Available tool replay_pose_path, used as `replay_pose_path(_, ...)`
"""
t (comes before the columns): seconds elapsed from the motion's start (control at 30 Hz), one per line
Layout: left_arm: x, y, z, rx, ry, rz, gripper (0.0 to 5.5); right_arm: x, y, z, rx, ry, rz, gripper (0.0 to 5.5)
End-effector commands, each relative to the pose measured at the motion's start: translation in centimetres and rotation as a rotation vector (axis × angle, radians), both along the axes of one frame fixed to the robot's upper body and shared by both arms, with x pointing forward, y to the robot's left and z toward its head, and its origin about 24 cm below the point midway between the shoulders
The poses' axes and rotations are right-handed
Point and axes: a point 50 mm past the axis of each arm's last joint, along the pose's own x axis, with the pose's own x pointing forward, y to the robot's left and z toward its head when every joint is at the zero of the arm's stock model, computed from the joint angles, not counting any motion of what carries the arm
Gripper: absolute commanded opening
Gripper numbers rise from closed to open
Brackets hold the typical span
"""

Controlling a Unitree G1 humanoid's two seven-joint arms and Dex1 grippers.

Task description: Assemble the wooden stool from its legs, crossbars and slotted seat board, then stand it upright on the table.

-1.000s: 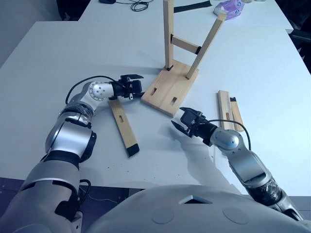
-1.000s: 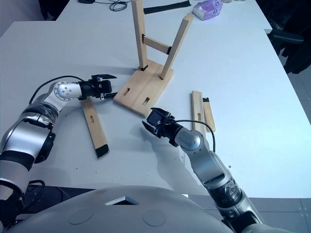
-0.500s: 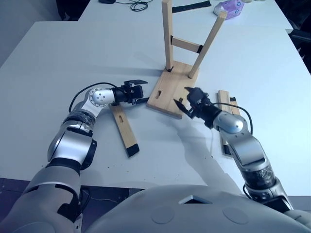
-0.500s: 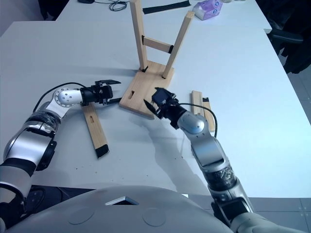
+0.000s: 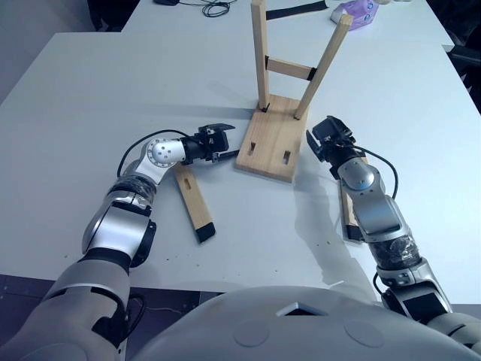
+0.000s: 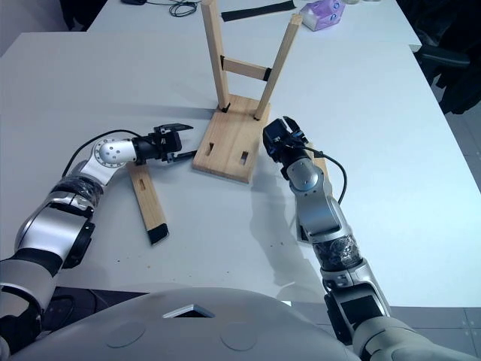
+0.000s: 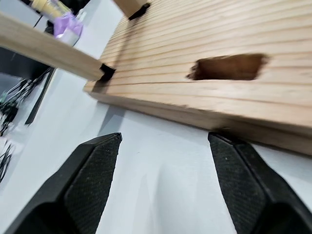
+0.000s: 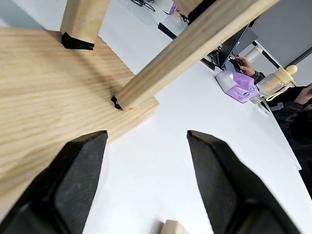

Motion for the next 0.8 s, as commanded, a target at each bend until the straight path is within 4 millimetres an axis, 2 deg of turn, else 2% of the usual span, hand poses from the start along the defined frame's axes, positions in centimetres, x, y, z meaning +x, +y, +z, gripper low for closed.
replay_pose_path(0.03, -1.7, 0.2, -2.6, 0.055, 0.092, -0.001, 3.32, -0.8, 0.1, -1.3, -0.053, 0.063, 0.034, 3.0)
replay_pose_path(0.23, -2.7, -0.5, -3.2, 0.047, 0.103, -0.053, 3.32, -2.0, 0.6, -2.4, -0.109, 0.142, 0.111, 3.0)
replay_pose_path(0.37, -3.5, -1.4, -3.0, 0.031, 0.095, -0.116, 3.32, -2.8, 1.5, -2.3, -0.087, 0.172, 0.178, 3.0)
replay_pose_path(0.57, -5.0, -2.1, -2.0, 0.027, 0.066, -0.209, 3.32, -3.8, 2.0, -1.7, -0.085, 0.18, 0.25, 3.0)
replay_pose_path(0.8, -7.6, -1.7, -0.1, -0.001, 0.076, -0.254, 3.32, -6.7, 1.8, -1.3, -0.108, 0.228, 0.342, 3.0)
